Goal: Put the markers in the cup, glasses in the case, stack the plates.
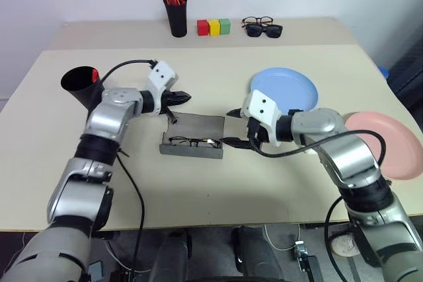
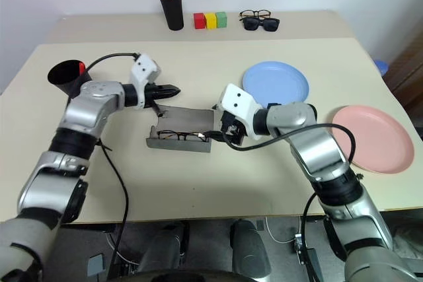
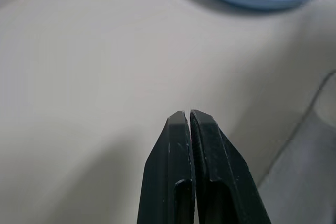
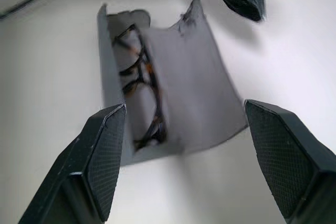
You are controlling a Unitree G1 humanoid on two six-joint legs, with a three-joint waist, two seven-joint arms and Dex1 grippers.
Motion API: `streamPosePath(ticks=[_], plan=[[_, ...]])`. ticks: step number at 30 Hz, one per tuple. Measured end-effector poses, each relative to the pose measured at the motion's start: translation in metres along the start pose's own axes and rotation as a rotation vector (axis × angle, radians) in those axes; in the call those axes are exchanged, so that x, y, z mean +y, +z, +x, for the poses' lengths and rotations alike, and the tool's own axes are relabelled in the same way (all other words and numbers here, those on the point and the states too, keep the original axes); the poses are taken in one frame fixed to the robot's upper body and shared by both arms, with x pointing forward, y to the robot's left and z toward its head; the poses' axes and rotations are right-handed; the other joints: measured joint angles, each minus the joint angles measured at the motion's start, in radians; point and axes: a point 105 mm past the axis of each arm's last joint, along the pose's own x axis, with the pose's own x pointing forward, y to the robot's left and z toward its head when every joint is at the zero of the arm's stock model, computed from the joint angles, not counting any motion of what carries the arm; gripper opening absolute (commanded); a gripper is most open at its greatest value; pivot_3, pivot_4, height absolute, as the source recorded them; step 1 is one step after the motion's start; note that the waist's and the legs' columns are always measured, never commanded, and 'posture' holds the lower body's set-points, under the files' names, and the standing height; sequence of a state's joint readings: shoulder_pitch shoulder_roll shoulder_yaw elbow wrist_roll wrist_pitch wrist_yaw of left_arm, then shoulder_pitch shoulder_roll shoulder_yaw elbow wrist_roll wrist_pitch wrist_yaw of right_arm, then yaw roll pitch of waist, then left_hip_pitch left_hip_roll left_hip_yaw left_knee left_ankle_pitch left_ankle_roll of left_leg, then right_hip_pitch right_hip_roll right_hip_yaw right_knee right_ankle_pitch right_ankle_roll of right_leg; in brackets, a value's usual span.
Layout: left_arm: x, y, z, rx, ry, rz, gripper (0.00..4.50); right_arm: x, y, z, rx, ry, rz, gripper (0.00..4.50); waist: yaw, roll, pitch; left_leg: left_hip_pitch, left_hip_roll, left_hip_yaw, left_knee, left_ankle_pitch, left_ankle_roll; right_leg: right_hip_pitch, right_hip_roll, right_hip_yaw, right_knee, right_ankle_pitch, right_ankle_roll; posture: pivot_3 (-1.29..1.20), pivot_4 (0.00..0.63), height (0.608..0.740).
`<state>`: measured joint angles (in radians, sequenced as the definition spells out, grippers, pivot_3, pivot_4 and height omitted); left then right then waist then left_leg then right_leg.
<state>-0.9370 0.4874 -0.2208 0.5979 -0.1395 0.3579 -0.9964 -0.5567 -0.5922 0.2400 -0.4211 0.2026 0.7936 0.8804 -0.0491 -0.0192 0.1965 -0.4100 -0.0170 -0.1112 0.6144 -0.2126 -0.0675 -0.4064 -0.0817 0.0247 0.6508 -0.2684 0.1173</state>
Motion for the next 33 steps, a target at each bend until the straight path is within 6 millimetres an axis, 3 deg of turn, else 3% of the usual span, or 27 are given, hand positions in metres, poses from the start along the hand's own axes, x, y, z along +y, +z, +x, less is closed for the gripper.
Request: streamPosePath(ticks=[5,9,14,20,23,26,28,30,33], plan=[[-0.011,-0.011,-0.006,0.111,-0.145,0.07,0.07,0.003,-0.002,-0.005,0.01,-0.054,0.03,3.65,0.002,0.0,0.0,0.0,0.0,0.0,0.0,0.0,0.0,0.0,0.0,0.0,0.0,0.0,0.0,0.0,0.15,0.74],[-0.015,-0.016,-0.021,0.15,-0.194,0.123,0.07,-0.001,-0.002,-0.009,0.013,-0.093,0.035,3.65,0.004,0.0,0.0,0.0,0.0,0.0,0.0,0.0,0.0,0.0,0.0,0.0,0.0,0.0,0.0,0.0,0.15,0.74],[-0.036,-0.021,-0.043,0.171,-0.256,0.204,0.07,-0.013,-0.009,-0.016,0.03,-0.146,0.051,3.65,0.005,0.0,0.0,0.0,0.0,0.0,0.0,0.0,0.0,0.0,0.0,0.0,-0.001,0.0,0.0,0.0,0.15,0.74],[-0.068,-0.03,-0.066,0.175,-0.297,0.246,0.07,-0.063,-0.044,-0.027,0.175,-0.361,0.08,3.65,0.005,0.001,0.0,0.0,0.0,0.0,0.0,0.0,0.0,0.001,0.0,0.001,0.0,0.0,0.0,0.0,0.15,0.74],[-0.078,-0.031,-0.066,0.104,-0.275,0.209,0.07,-0.089,-0.072,-0.029,0.3,-0.478,0.026,3.65,0.005,0.001,0.0,0.001,0.0,0.001,0.0,0.0,0.0,0.001,0.0,0.001,-0.001,0.0,0.0,0.0,0.15,0.74],[-0.077,-0.026,-0.061,0.005,-0.199,0.145,0.07,-0.094,-0.097,-0.026,0.39,-0.494,-0.034,3.65,0.009,0.0,0.0,0.0,0.0,0.0,0.0,0.0,0.0,0.001,-0.001,0.0,-0.001,0.0,0.0,0.0,0.15,0.74],[-0.071,-0.019,-0.063,-0.043,-0.133,0.113,0.07,-0.099,-0.096,-0.022,0.387,-0.502,-0.083,3.65,0.006,0.0,0.0,0.0,0.0,0.001,0.001,0.0,0.0,0.001,-0.001,0.001,-0.001,0.0,0.0,0.0,0.15,0.74],[-0.07,-0.01,-0.066,-0.1,-0.09,0.109,0.0,-0.103,-0.099,-0.023,0.392,-0.516,-0.108,3.14,0.005,0.0,0.0,0.001,0.0,0.0,0.001,0.0,0.0,0.002,-0.001,0.001,-0.001,0.0,0.0,0.0,0.15,0.74],[-0.077,-0.001,-0.068,-0.188,-0.046,0.064,0.0,-0.107,-0.105,-0.025,0.415,-0.541,-0.133,1.82,0.006,0.0,0.0,0.001,0.0,0.0,0.001,0.0,0.0,0.002,-0.001,0.001,-0.001,0.0,0.0,0.0,0.15,0.74]])
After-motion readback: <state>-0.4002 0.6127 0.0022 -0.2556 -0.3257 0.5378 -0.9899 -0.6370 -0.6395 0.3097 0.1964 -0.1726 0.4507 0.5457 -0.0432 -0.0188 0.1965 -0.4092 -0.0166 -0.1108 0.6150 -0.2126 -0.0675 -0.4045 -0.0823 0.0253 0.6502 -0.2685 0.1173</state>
